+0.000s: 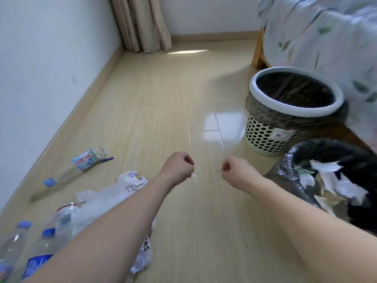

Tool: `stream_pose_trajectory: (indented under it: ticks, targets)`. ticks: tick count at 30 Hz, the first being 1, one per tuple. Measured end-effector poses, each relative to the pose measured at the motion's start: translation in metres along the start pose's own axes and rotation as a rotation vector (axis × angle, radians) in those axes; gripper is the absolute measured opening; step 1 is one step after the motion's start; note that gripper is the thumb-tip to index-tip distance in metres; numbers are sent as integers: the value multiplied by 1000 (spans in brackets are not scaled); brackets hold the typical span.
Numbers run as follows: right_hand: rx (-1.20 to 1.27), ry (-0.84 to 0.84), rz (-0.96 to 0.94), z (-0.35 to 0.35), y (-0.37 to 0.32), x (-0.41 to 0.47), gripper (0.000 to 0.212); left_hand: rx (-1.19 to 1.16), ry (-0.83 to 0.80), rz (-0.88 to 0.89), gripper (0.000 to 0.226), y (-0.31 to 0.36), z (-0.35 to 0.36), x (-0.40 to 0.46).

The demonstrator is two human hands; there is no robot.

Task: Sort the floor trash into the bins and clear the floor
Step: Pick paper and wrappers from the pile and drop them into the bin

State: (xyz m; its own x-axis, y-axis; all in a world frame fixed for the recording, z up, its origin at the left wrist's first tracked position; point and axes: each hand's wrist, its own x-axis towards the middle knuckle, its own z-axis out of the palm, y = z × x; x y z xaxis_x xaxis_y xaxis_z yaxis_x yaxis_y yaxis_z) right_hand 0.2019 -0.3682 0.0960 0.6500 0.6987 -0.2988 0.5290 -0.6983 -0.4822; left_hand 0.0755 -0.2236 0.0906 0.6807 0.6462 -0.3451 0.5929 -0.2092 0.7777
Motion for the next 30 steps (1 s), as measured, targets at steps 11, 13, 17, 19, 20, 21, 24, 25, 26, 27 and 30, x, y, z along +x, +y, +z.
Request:
stream_pose_trajectory:
  ticks: [11, 13, 17, 19, 20, 21, 24, 25, 26, 27, 30]
  targets:
    - [57, 334, 407, -158, 140, -96, 12, -26, -105, 351, 19, 214, 126, -45]
    - [38, 311, 461, -156, 168, -106, 15, 49, -236, 327, 18, 218, 168, -52]
    - [22, 283, 474, -152, 184, -104, 21, 173, -451, 269, 34, 209, 198, -58]
    - [24, 291, 439, -153, 175, -97, 14, 154, -401, 243, 38, 209, 182, -55]
    - [35, 302, 400, -153, 164, -90, 11, 137, -354, 236, 35, 209, 166, -51]
    - [56, 306, 351, -152, 148, -82, 10, 115, -296, 223, 31, 207, 144, -46]
    - [48, 268, 148, -140, 85, -56, 13, 91, -136, 169, 23, 184, 66, -31]
    - [30, 236, 76, -132, 58, -49, 14, 102, -95, 146, 23, 169, 39, -28]
    - [17, 196, 13, -122, 30, -43, 13, 116, -55, 116, 24, 150, 9, -27]
    - [22, 155, -42, -107, -1, -36, 12, 137, -15, 80, 24, 128, -22, -30]
    - [68, 51, -148, -56, -88, -23, 17, 216, 74, -31, 26, 55, -105, -44]
